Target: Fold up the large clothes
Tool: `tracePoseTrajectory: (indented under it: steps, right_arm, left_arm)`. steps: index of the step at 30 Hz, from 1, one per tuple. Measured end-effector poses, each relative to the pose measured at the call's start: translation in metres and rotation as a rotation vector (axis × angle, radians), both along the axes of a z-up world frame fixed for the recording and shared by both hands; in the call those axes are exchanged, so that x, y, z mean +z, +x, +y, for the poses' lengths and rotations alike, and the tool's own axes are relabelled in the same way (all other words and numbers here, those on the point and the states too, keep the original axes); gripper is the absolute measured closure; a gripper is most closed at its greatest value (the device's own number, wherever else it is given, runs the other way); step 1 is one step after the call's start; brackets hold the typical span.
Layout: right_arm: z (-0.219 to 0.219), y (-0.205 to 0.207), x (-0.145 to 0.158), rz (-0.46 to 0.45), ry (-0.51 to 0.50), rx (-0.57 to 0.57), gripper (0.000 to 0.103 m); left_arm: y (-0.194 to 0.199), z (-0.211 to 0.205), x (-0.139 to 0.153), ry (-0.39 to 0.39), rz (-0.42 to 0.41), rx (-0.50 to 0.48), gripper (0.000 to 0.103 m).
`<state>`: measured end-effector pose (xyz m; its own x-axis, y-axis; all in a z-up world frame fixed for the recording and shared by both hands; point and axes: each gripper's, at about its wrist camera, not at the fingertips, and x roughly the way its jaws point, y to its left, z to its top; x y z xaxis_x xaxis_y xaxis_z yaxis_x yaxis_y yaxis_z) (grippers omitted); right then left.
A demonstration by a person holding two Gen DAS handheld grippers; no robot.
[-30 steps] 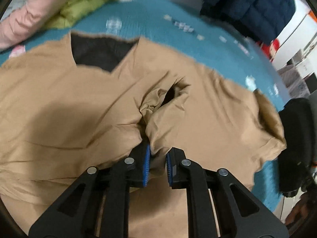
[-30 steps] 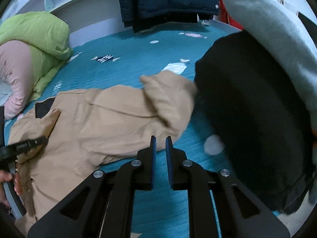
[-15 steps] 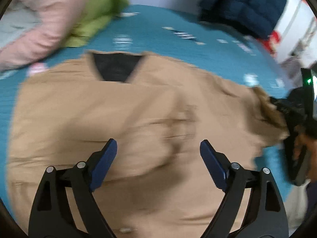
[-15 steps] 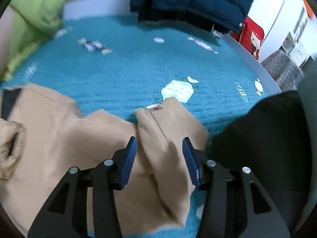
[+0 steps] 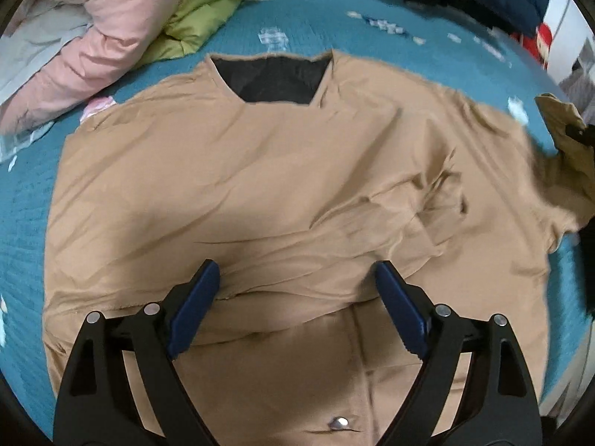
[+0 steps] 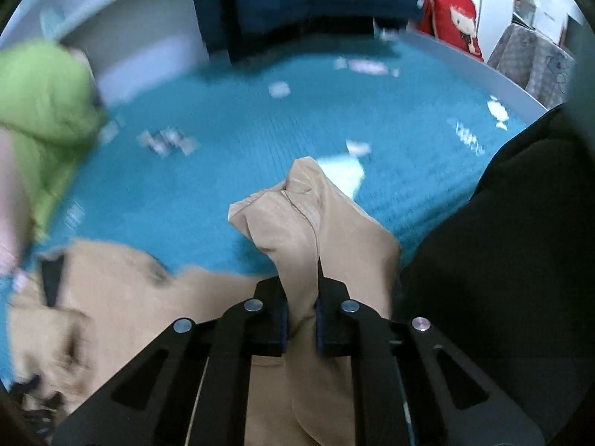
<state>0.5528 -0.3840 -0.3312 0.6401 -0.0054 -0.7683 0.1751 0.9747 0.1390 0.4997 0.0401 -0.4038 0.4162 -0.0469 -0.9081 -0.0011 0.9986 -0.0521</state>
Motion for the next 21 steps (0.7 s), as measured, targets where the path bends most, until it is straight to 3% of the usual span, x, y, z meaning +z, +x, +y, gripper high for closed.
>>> tracePoseTrajectory:
  steps: [6, 12, 16, 21]
  right_arm:
    - [0.045, -0.044, 0.075, -0.226, 0.093, 0.115, 0.093]
    - [0.133, -0.072, 0.115, -0.35, 0.189, 0.301, 0.093]
    - [0.205, -0.082, 0.109, -0.339, 0.267, 0.452, 0.091]
    - [0.298, -0.088, 0.057, -0.241, 0.311, 0.589, 0.09]
  left_arm:
    - [-0.016, 0.017, 0.031, -0.056, -0.088, 0.053, 0.017]
    - [-0.04, 0.074, 0.052, -0.05, -0.117, 0.153, 0.017]
    - [-0.059, 0.12, 0.052, -0.061, -0.112, 0.24, 0.017]
    - [-0.074, 0.155, 0.045, -0.05, -0.087, 0.299, 0.017]
